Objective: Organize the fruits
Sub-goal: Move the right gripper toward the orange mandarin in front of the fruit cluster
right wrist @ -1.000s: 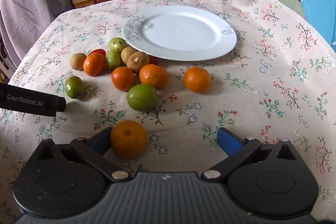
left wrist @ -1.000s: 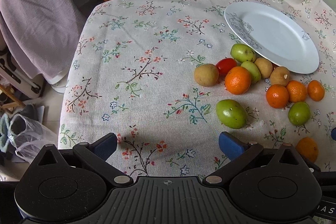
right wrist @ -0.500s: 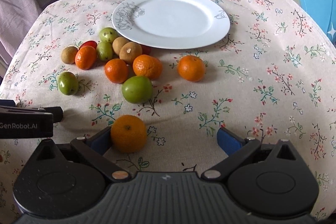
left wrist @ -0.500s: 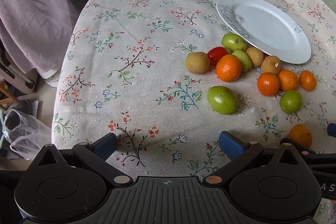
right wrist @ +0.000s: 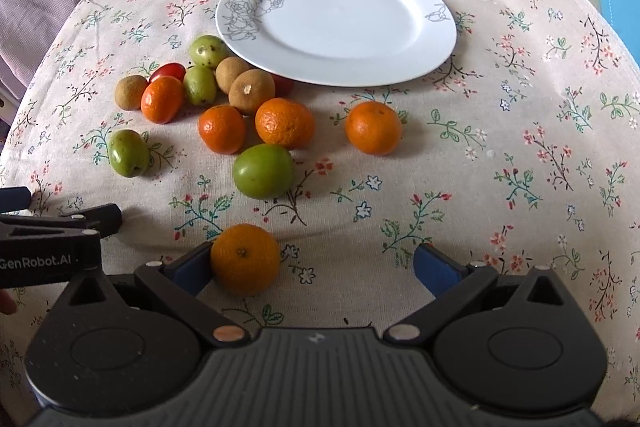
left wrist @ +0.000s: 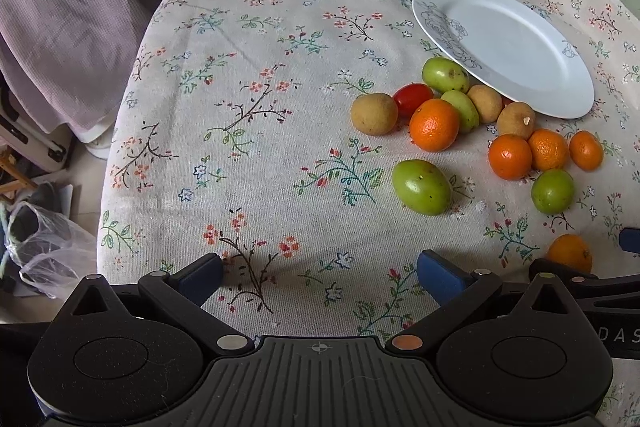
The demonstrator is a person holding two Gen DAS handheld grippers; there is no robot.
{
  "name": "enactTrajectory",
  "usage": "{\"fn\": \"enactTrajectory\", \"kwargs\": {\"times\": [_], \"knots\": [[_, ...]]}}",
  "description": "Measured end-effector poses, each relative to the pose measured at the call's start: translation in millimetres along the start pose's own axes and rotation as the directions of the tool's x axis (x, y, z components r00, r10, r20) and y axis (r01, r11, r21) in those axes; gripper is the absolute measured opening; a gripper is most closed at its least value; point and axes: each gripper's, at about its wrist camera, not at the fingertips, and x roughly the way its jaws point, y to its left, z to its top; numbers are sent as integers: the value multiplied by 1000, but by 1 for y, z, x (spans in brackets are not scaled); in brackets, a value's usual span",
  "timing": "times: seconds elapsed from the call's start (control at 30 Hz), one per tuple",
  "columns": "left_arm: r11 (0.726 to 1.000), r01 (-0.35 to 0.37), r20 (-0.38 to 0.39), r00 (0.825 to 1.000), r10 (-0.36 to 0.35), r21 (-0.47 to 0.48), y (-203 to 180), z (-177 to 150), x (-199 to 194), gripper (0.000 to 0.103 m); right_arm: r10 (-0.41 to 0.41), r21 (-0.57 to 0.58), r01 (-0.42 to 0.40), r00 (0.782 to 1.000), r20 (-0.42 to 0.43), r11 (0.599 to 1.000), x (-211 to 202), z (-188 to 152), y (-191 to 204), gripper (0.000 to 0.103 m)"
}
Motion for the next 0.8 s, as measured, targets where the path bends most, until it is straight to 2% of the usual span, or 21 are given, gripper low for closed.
{"fn": "enactTrajectory", "kwargs": {"times": [0.27, 0.37, 0.53, 0.67, 0.8], "knots": [[999, 10, -53, 999, -8, 40, 0, 10, 4, 103, -8, 15, 8, 1000, -14, 1000, 1, 4, 1, 103], [1000, 13, -54, 998, -12, 19, 2, 8, 4, 103, -2, 15, 2, 1000, 19, 1000, 1, 1, 0, 103], [1000, -10, -77, 997, 10, -3, 0, 12, 4, 103, -4, 22, 4, 1000, -21, 1000, 3, 8, 0, 102], [999, -40, -76, 996, 43, 29, -8, 13, 1, 103, -5, 25, 6, 999, -47, 1000, 3, 9, 0, 102], [998, -44, -55, 997, 46, 35, -9, 15, -5, 103, -12, 19, 12, 999, -35, 1000, 0, 9, -2, 101]]}}
